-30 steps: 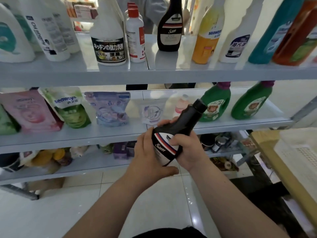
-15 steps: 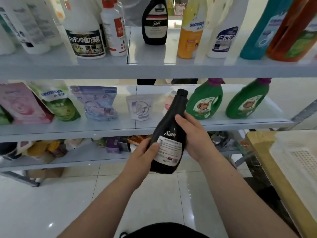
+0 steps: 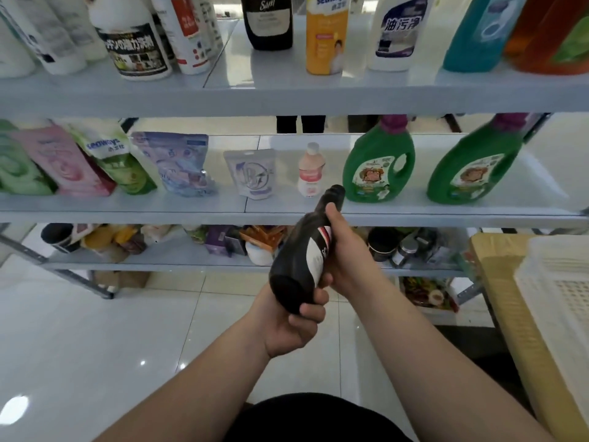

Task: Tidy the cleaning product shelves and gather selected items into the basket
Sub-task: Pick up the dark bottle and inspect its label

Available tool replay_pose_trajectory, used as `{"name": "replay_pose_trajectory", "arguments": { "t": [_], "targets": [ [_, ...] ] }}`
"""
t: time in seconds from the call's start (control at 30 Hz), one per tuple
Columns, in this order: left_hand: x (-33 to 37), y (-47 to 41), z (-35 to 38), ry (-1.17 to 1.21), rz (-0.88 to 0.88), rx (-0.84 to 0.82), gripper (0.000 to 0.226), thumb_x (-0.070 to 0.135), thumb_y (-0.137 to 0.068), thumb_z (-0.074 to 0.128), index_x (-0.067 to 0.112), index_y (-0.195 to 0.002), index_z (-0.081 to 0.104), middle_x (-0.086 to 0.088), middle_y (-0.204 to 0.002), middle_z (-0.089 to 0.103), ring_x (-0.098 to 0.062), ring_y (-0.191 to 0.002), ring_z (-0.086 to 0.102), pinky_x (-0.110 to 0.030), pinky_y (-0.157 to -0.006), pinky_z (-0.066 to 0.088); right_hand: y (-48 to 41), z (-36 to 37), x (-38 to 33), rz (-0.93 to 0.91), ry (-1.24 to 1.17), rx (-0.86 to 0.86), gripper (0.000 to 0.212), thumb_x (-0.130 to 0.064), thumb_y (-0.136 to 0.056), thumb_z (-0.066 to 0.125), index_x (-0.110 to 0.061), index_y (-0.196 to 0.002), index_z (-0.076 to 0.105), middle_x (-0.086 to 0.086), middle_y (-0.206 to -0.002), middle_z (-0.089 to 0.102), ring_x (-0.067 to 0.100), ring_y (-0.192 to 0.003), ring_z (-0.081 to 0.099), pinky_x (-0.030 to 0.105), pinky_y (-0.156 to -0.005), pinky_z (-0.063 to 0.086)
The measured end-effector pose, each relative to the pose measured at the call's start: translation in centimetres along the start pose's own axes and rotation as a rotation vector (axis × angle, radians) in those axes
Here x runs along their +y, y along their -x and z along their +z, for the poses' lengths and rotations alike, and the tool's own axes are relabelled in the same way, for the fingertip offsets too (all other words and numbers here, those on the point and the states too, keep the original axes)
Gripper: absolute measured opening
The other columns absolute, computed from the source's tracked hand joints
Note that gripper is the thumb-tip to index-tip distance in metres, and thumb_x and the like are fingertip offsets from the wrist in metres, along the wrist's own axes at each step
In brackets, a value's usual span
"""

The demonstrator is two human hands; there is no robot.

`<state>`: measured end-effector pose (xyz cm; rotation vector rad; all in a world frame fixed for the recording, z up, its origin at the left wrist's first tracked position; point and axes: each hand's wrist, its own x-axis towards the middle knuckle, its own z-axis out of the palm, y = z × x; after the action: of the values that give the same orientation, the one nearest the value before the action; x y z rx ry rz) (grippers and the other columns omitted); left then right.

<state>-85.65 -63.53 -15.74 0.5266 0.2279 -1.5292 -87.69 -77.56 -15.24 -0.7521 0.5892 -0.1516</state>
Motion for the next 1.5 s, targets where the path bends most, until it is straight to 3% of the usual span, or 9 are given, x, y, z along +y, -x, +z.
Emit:
{"name": "replay_pose_trajectory", "arguments": {
  "t": [0.1,0.33,0.5,0.6,0.83,0.97,1.23,1.4,1.5],
  "targets": [
    [-0.8,-0.8,0.2,-0.074,0.041,0.080,0.053,0.053,-0.088,0.059,0.003,-0.101,0.069,-0.009,-0.071,0.063,-0.020,-0.052,0.063,-0.023,-0.038,0.051,0.6,-1.2,-0.6,0.035,0.019,-0.003,0.060,-0.057,-0.088,0.069,-0.004,-0.117,0.063,0.018,-0.092,0.070,0.028,-0.069,0.068,0.029,-0.049,0.052],
    [-0.9,-1.1,1.9,-0.700,0.697,0.528,0.039,0.037,-0.088,0.074,0.039,-0.125,0.062,-0.001,-0.116,0.075,-0.021,-0.096,0.076,-0.044,-0.068,0.063,1.2,-3.2,-2.4,-0.172,0.281,-0.140,0.041,-0.031,-0.098,0.060,-0.031,-0.139,0.057,0.007,-0.116,0.077,0.024,-0.102,0.075,0.042,-0.083,0.062],
    [-1.2,-0.1,1.7,-1.454,1.065,0.614,0.041,0.052,-0.090,0.050,0.058,-0.130,0.049,0.008,-0.114,0.056,0.010,-0.108,0.051,-0.002,-0.088,0.040,0.8,-1.7,-1.6,-0.221,0.367,-0.062,0.069,-0.057,-0.061,0.087,-0.041,-0.122,0.059,-0.010,-0.104,0.076,0.015,-0.099,0.074,0.039,-0.087,0.059],
    [-0.5,0.6,1.3,-1.427,0.991,0.490,0.036,0.047,-0.096,0.052,0.066,-0.127,0.053,0.014,-0.109,0.055,-0.001,-0.108,0.057,-0.021,-0.085,0.055,0.4,-1.4,-1.9,-0.191,0.159,-0.069,0.059,-0.043,-0.062,0.085,-0.023,-0.115,0.067,0.009,-0.096,0.073,0.022,-0.082,0.072,0.039,-0.073,0.060],
    [4.9,1.9,-1.2,-0.897,0.417,0.336,0.078,0.040,-0.060,0.089,0.032,-0.131,0.056,-0.001,-0.118,0.075,-0.021,-0.103,0.075,-0.038,-0.075,0.062,-0.5,0.9,0.2,-0.118,0.091,-0.178,0.072,-0.038,-0.068,0.074,-0.006,-0.131,0.065,0.019,-0.124,0.072,0.032,-0.105,0.071,0.051,-0.097,0.057],
    [7.0,2.9,-3.1,-1.167,0.621,0.521,0.063,0.054,-0.053,0.091,0.049,-0.108,0.060,0.015,-0.102,0.076,-0.006,-0.092,0.074,-0.038,-0.078,0.063,-1.7,3.1,0.2,-0.295,0.307,0.042,0.032,-0.044,-0.064,0.074,-0.030,-0.091,0.079,0.010,-0.098,0.078,0.026,-0.088,0.075,0.047,-0.085,0.059],
    [12.4,5.7,-4.9,-1.378,0.676,0.425,0.063,0.055,-0.047,0.088,0.065,-0.102,0.058,0.028,-0.101,0.072,0.008,-0.095,0.068,-0.022,-0.086,0.056,-2.2,8.7,2.6,-0.406,0.383,0.059,0.023,-0.041,-0.074,0.073,-0.034,-0.096,0.078,0.008,-0.099,0.077,0.024,-0.093,0.074,0.042,-0.083,0.059],
    [15.3,8.6,-6.8,-1.615,0.866,0.509,0.064,0.035,-0.067,0.088,0.073,-0.101,0.049,0.043,-0.095,0.064,0.018,-0.085,0.062,-0.001,-0.064,0.043,-1.7,12.8,0.9,-0.615,0.819,0.192,0.026,-0.061,-0.078,0.065,-0.040,-0.093,0.068,-0.014,-0.088,0.071,-0.009,-0.080,0.064,0.004,-0.066,0.046],
    [16.7,10.3,-7.7,-1.741,0.904,0.622,0.058,0.041,-0.070,0.083,0.060,-0.114,0.050,0.031,-0.096,0.067,0.006,-0.087,0.063,-0.012,-0.066,0.047,-2.0,14.5,-1.1,-0.760,1.223,0.303,0.027,-0.054,-0.096,0.056,-0.028,-0.091,0.058,-0.006,-0.088,0.062,0.006,-0.079,0.058,0.016,-0.065,0.044]
  ]
}}
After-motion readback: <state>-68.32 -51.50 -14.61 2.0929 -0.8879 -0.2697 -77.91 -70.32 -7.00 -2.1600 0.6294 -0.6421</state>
